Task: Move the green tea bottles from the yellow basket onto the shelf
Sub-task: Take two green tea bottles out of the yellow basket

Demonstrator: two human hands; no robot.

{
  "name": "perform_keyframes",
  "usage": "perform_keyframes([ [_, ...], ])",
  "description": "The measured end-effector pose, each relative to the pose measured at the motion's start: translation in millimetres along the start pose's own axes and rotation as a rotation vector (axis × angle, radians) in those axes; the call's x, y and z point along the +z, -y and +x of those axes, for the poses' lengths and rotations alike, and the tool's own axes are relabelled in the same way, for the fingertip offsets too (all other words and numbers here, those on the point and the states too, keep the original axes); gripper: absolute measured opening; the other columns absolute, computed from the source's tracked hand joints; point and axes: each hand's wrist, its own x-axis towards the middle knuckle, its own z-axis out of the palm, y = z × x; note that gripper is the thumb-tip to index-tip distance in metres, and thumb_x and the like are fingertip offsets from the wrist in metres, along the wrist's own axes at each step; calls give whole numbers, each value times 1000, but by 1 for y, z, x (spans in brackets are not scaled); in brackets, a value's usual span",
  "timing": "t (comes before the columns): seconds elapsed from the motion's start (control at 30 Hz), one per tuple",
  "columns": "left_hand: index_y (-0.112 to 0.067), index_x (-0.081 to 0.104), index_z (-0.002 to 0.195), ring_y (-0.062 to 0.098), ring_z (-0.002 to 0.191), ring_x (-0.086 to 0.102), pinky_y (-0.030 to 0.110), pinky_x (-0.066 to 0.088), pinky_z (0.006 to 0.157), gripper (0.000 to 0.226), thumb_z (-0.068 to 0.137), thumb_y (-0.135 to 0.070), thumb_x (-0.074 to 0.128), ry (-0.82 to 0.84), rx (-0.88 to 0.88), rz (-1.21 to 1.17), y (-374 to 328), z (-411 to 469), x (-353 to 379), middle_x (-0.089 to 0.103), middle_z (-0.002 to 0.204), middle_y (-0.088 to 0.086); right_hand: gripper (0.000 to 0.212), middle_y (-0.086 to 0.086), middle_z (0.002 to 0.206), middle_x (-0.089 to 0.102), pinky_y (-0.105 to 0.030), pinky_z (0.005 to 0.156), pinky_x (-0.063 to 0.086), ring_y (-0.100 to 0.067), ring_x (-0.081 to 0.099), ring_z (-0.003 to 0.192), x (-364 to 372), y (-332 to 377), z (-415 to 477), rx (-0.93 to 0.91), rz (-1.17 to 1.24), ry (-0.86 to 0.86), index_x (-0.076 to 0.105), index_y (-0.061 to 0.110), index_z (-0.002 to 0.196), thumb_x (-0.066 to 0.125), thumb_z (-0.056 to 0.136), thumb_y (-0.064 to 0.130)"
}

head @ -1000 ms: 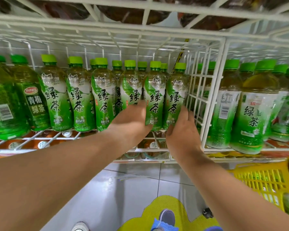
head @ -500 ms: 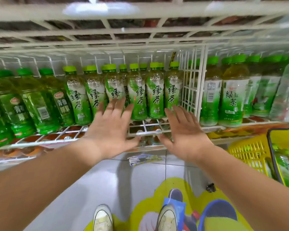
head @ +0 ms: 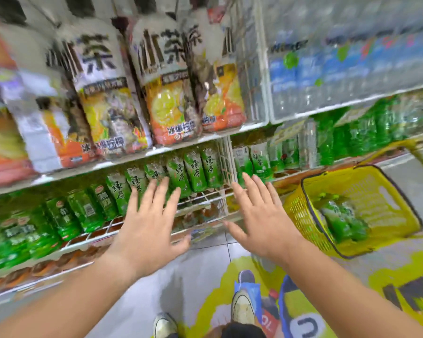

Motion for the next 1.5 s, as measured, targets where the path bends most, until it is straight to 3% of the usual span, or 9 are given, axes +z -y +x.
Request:
perform_keyframes([
  [0.13, -6, 44, 149, 43, 142, 36, 65, 31, 111, 99, 74, -70, 48, -48, 55, -6, -21, -28, -54, 33, 157, 24, 86, -19, 160, 27, -54, 120, 16, -36, 22, 149, -55, -2, -49, 108, 14, -60, 30, 12, 155, 30, 89, 67],
  [0.33, -7, 38, 151, 43, 144, 31, 65, 29, 112, 101, 75, -73, 40, -53, 201, 31, -48, -44, -136, 31, 158, 24, 87, -19, 159, 29, -55, 119, 18, -36, 23, 148, -133, -6, -116, 250, 4, -157, 31, 12, 154, 32, 87, 67],
  [0.47, -10, 34, 154, 40, 148, 26, 63, 25, 115, 100, 77, -74, 39, -142, 247, 38, -66, -50, -185, 28, 160, 22, 87, -15, 162, 22, -54, 121, 14, -33, 15, 151, -162, -22, -144, 278, -1, -189, 22, 15, 158, 28, 89, 68],
  [0.6, -14, 5, 160, 36, 153, 0, 59, 12, 121, 95, 89, -68, 35, -162, 298, 87, -91, -55, -226, -3, 166, 19, 87, -10, 166, 8, -47, 123, 3, -28, 1, 153, -184, -51, -171, 301, -14, -216, 5, 20, 159, 21, 91, 71],
  [0.7, -14, -3, 159, 36, 153, -5, 58, 7, 122, 91, 94, -62, 38, -176, 307, 113, -125, -56, -255, -10, 166, 18, 86, -9, 167, 3, -46, 123, 1, -27, -4, 153, -197, -80, -199, 315, -9, -224, 0, 22, 159, 22, 92, 71],
  [0.9, -15, 0, 160, 35, 153, 2, 55, 13, 122, 93, 92, -64, 40, -198, 328, 117, -214, -50, -275, 0, 167, 16, 86, -8, 166, 10, -47, 123, 7, -26, 2, 153, -215, -145, -258, 320, 6, -248, 9, 21, 160, 21, 91, 71],
  [1.17, -14, -2, 159, 34, 153, 6, 54, 16, 122, 96, 91, -63, 46, -143, 297, -23, -364, -31, -272, 2, 166, 16, 87, -12, 158, 34, -47, 120, 22, -32, 28, 146, -212, -238, -332, 402, -4, -193, 27, 18, 157, 26, 87, 70],
  [1.27, -15, -2, 159, 35, 152, 7, 54, 16, 121, 97, 90, -62, 48, -135, 302, -37, -399, -24, -266, 3, 166, 17, 87, -14, 146, 51, -52, 112, 37, -35, 45, 135, -208, -268, -339, 406, 9, -185, 45, 13, 148, 30, 84, 70],
  [1.5, -14, -7, 159, 38, 153, 3, 59, 14, 120, 98, 91, -57, 49, -100, 277, -44, -452, 22, -251, -2, 166, 19, 80, -14, 135, 59, -52, 103, 45, -36, 53, 125, -197, -329, -320, 356, -22, -141, 53, 11, 140, 38, 85, 66],
])
